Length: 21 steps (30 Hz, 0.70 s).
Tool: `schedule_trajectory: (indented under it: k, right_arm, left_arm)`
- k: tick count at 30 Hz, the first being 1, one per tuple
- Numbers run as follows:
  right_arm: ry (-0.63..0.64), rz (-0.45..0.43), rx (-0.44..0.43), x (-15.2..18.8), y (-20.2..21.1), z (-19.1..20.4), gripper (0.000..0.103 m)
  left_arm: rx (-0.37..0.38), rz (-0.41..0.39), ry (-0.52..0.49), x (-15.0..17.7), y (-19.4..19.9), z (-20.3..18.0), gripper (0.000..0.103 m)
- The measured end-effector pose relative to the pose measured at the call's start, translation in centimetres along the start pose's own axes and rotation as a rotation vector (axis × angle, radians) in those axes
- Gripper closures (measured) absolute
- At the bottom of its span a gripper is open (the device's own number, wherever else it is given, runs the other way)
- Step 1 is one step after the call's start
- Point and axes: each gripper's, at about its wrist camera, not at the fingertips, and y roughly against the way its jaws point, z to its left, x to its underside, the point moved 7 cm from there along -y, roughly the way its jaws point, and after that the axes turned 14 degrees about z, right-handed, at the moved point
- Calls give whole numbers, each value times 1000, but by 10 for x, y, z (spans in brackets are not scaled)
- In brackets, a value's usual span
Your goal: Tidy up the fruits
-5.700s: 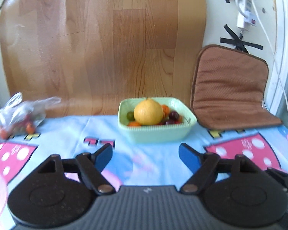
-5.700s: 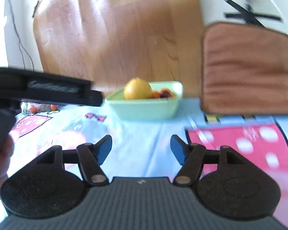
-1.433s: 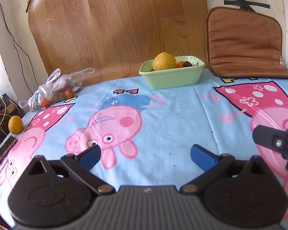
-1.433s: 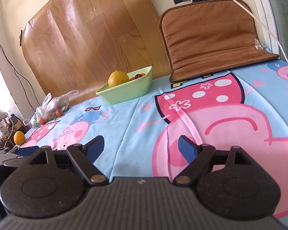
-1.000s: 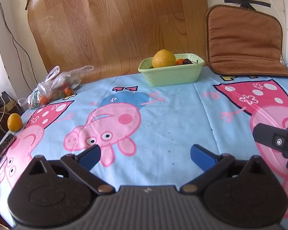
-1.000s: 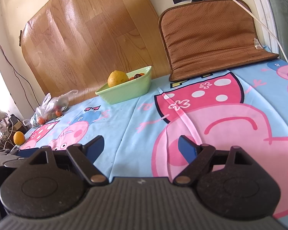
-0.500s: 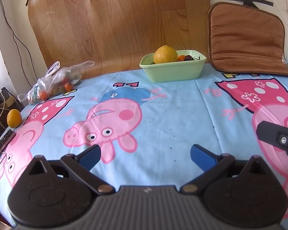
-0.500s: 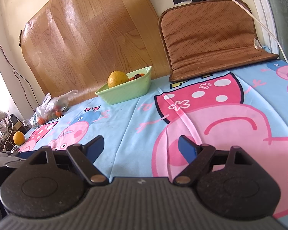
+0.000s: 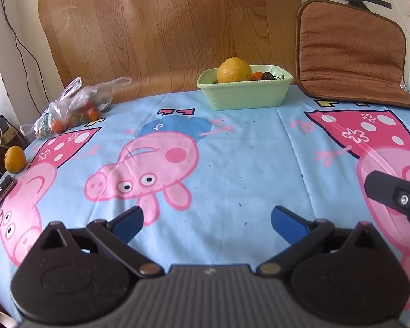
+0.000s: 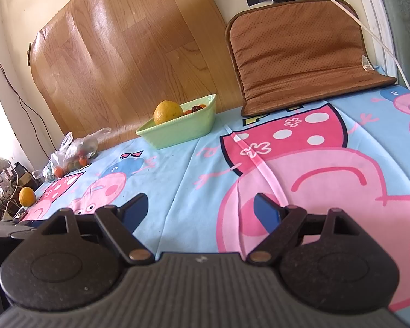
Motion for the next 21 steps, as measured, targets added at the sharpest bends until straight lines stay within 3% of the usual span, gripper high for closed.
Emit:
schedule_trajectory:
  k: [21]
  right_arm:
    - [1, 0, 1, 0, 0, 0, 17]
  left_arm:
    - [30, 29, 17, 1, -4, -1, 0]
